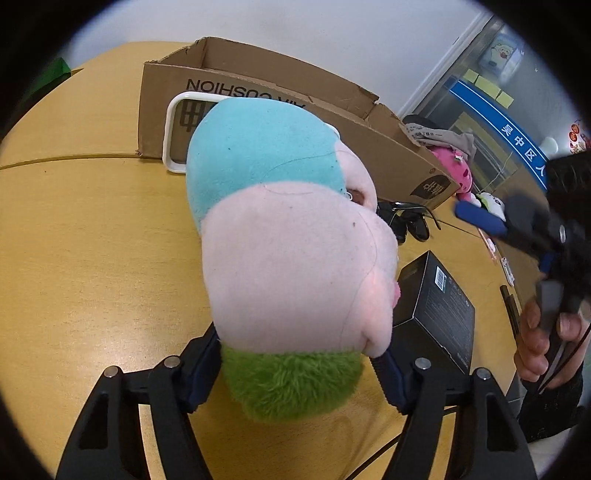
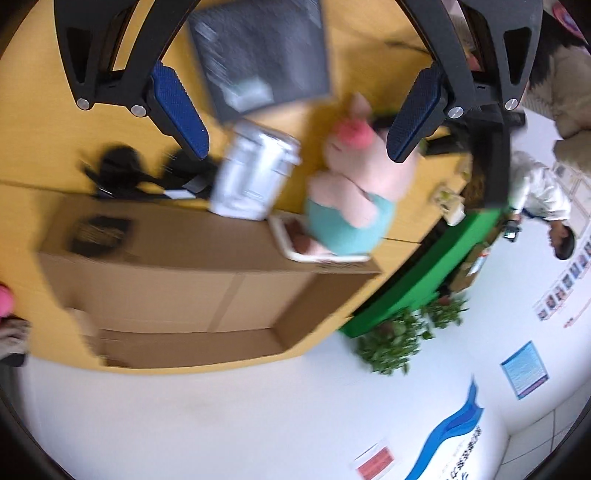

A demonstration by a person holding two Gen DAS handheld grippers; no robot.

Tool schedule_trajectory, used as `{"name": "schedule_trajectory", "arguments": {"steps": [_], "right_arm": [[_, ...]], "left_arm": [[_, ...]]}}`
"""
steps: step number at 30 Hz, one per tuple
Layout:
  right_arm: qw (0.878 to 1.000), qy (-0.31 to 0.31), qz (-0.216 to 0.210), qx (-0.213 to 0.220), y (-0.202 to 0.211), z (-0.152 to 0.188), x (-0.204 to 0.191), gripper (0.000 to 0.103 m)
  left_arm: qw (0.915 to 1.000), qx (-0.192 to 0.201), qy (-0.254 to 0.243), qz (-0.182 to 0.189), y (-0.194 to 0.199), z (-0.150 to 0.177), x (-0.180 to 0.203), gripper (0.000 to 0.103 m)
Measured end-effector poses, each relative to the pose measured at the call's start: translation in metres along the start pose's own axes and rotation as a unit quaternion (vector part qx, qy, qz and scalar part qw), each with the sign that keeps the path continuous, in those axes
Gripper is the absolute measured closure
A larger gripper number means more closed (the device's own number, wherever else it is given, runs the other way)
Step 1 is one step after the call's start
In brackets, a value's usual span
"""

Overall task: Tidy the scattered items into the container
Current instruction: 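Grasp the pig plush with the right tool while the left tool holds it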

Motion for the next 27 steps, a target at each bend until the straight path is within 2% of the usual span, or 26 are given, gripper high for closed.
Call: {"name": "schedule_trajectory", "arguments": {"steps": [4, 6, 7, 8, 10, 15, 18, 20, 23, 27], "right_arm": [[0.999, 0.004, -0.026, -0.041, -0.051, -0.018, -0.030, 0.005], [0.997, 0.012, -0.020, -0.072, -0.083, -0.016, -0.041, 0.013], [0.996, 0.016, -0.017, -0.084, -0.095, -0.013, -0.045, 0.028], [0.995, 0.016, -0.023, -0.094, -0.105, -0.008, -0.050, 0.033], [0.995, 0.013, -0.030, -0.090, -0.113, -0.005, -0.059, 0.034], [0.995, 0.026, -0.031, -0.091, -0.108, 0.012, -0.074, 0.038], [0.996, 0.015, -0.036, -0.084, -0.095, 0.021, -0.079, 0.046], [0.997, 0.020, -0.032, -0.068, -0.080, 0.024, -0.083, 0.055], [0.999, 0.021, -0.033, -0.037, -0.054, 0.015, -0.088, 0.056], [0.999, 0.022, -0.040, 0.012, -0.014, -0.014, -0.093, 0.057]], "left_arm": [[1.0000, 0.003, -0.001, -0.002, 0.000, 0.000, 0.001, 0.032], [1.0000, 0.005, 0.000, -0.001, 0.001, 0.001, 0.001, 0.035], [1.0000, 0.006, 0.002, -0.001, 0.001, 0.001, 0.001, 0.036], [1.0000, 0.007, 0.006, 0.000, 0.003, 0.002, 0.000, 0.037], [0.9999, 0.010, 0.011, 0.002, 0.009, 0.004, -0.003, 0.038], [0.9998, 0.007, -0.011, -0.016, 0.021, 0.023, 0.007, 0.042], [0.9995, 0.016, -0.015, -0.023, 0.030, 0.031, 0.015, 0.044], [0.9992, 0.025, -0.021, -0.021, 0.038, 0.031, 0.025, 0.045], [0.9974, 0.042, -0.049, -0.032, 0.056, 0.022, 0.045, 0.045], [0.9929, 0.071, -0.089, -0.034, 0.082, -0.007, 0.075, 0.045]]}}
Point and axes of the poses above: each gripper's, at about its wrist camera, not at the fingertips, and y roughly against the way its jaws point, x to its right, z to its underside, the point moved 10 cm from there along -y, roughly the way its jaws point, and after that the axes turned 13 degrees about z, right-handed, at the moved point
